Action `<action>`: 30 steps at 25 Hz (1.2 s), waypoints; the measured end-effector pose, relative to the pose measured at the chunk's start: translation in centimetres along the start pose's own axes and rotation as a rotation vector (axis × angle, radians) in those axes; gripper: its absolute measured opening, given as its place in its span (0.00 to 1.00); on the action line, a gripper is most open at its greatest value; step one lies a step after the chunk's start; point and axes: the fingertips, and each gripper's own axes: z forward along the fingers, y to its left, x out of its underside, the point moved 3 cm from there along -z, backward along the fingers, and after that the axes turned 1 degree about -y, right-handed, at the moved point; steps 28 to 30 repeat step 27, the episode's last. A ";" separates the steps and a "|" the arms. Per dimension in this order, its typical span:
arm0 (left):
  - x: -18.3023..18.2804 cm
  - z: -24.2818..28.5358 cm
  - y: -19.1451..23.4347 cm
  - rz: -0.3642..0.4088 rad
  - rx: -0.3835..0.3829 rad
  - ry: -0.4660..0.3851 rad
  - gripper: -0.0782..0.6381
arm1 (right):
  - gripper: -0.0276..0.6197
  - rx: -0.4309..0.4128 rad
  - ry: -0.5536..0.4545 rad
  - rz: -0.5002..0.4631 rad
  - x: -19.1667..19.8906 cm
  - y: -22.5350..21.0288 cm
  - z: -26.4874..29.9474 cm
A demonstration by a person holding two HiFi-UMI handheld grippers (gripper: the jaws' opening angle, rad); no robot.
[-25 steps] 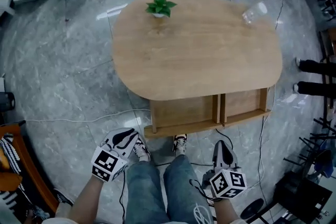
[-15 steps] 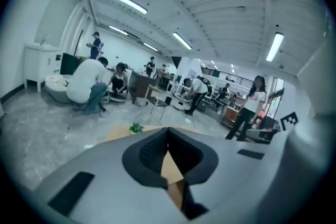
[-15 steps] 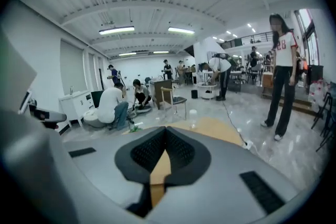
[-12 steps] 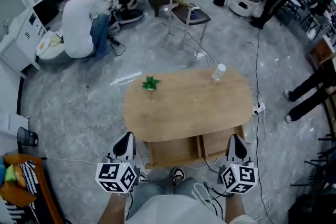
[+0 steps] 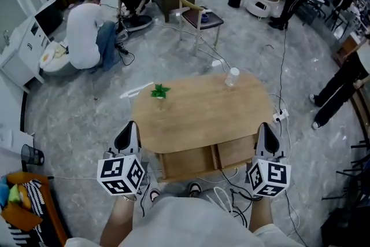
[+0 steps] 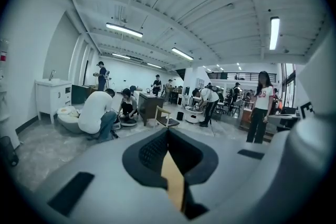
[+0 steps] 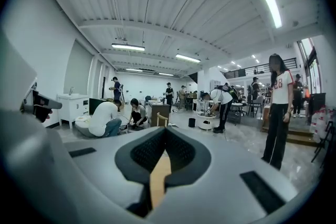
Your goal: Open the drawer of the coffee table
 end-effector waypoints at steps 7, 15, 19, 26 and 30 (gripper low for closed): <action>0.2 0.1 0.1 0.008 0.010 0.010 0.10 | 0.04 0.048 0.030 -0.009 0.3 0.1 -1.2; -0.6 0.9 0.0 -0.001 0.025 0.007 0.10 | 0.04 0.062 0.017 0.005 -0.5 0.6 -1.3; -1.1 0.7 -0.1 -0.004 0.036 -0.003 0.10 | 0.04 0.073 0.013 0.006 -0.9 0.6 -1.9; -0.3 -0.3 -0.3 -0.015 0.039 -0.006 0.10 | 0.04 0.085 0.000 0.008 -0.7 0.3 -3.4; -0.1 -0.4 -0.4 -0.018 0.040 -0.004 0.10 | 0.04 0.087 0.000 0.007 -0.6 0.2 -3.6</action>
